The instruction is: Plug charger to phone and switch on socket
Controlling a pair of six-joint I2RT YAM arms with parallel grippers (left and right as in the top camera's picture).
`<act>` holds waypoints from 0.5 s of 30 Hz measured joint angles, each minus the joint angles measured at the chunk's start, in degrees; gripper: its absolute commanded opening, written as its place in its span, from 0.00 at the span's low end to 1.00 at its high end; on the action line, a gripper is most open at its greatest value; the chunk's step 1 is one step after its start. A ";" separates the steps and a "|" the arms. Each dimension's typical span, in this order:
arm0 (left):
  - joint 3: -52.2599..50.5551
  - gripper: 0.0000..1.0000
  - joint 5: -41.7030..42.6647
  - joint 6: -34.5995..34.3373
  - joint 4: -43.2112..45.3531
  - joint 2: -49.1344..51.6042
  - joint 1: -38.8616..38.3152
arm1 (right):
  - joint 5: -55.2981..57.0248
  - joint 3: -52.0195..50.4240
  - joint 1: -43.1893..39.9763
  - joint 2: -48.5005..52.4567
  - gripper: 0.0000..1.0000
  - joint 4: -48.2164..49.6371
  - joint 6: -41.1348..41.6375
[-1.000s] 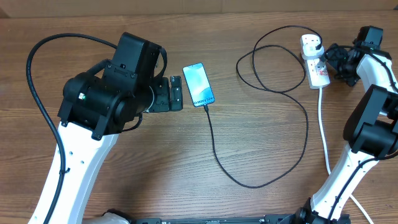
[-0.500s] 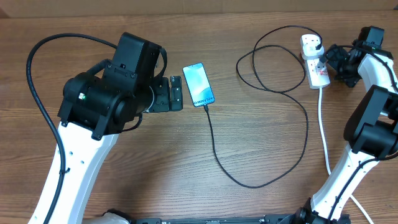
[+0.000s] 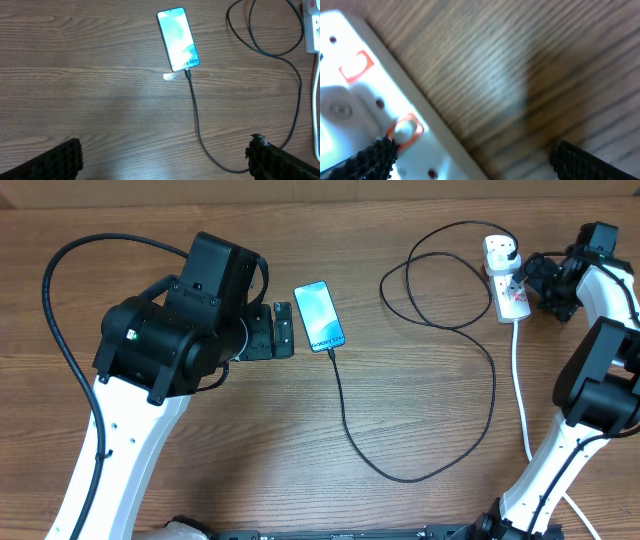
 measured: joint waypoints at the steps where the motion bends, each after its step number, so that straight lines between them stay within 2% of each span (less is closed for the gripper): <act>1: 0.00 1.00 0.00 0.00 0.02 0.00 0.00 | -0.13 0.33 0.00 0.00 1.00 -1.01 -0.07; 9: 0.00 1.00 0.00 0.00 0.02 0.00 0.00 | 0.22 0.68 -0.37 -2.40 1.00 -5.49 0.37; 15: 0.00 0.99 0.00 0.00 0.02 0.00 0.00 | 1.27 0.68 -1.75 -14.29 1.00 -9.55 1.22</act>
